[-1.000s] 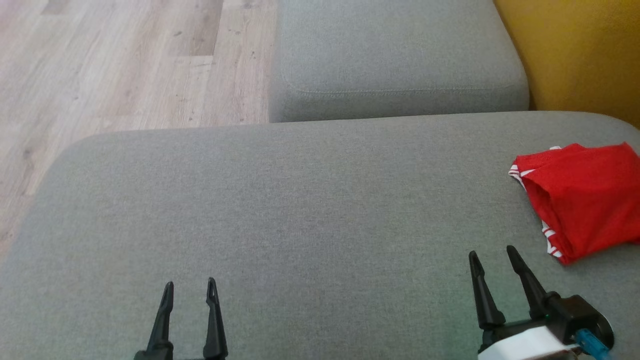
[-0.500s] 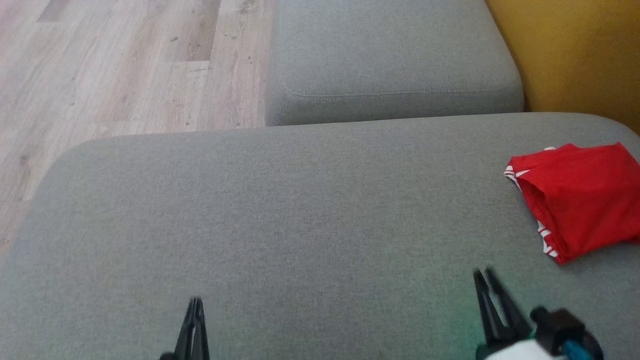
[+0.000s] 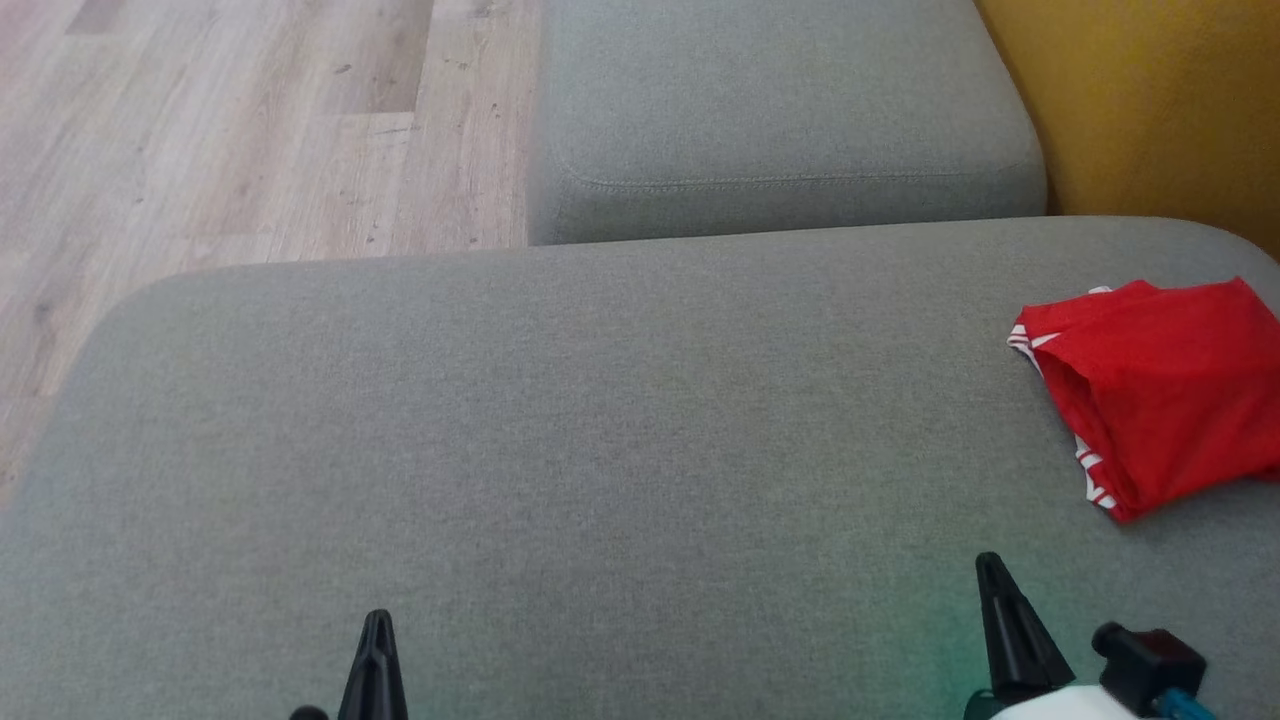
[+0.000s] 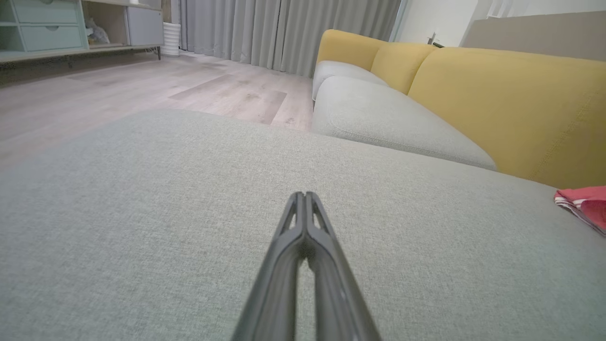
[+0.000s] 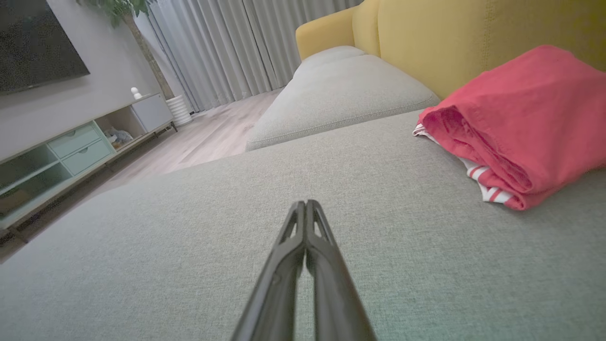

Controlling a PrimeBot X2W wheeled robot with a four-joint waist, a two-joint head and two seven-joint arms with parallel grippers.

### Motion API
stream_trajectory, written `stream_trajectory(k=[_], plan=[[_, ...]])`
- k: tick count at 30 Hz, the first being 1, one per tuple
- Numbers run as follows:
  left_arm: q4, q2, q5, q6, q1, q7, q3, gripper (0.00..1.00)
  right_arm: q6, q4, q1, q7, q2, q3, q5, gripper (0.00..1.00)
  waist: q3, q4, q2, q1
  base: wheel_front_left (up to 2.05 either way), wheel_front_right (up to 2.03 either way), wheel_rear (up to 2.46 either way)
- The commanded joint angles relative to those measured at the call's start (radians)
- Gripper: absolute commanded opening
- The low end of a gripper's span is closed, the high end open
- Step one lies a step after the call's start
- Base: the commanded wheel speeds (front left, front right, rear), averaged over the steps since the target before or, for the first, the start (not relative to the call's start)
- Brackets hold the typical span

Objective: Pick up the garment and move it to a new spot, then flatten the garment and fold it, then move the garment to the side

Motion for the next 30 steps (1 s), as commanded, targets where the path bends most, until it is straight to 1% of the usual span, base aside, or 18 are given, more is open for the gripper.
stream_trajectory(k=[1,13,14,30], plan=[[-0.026,0.006,-0.028,-0.008,-0.046,0.004,0.020,0.00,0.000,-0.032,-0.056,0.004,-0.009,-0.004,0.031,0.00,0.001,0.000,-0.0001,0.0000,0.00,0.00,0.00],[-0.010,0.013,-0.187,-0.039,-0.082,0.033,0.045,0.00,0.000,-0.033,-0.082,0.036,-0.014,-0.020,0.193,0.00,0.012,-0.004,-0.0001,0.0000,0.00,0.00,0.00],[-0.010,0.013,-0.187,-0.039,-0.082,0.033,0.045,0.00,0.000,-0.033,-0.082,0.036,-0.014,-0.020,0.193,0.00,0.012,-0.004,-0.0001,0.0000,0.00,0.00,0.00],[0.001,0.019,-0.379,-0.076,-0.124,0.072,0.080,0.00,0.000,-0.034,-0.114,0.077,-0.019,-0.041,0.389,0.00,0.026,-0.008,-0.0001,0.0000,0.00,0.00,0.00]])
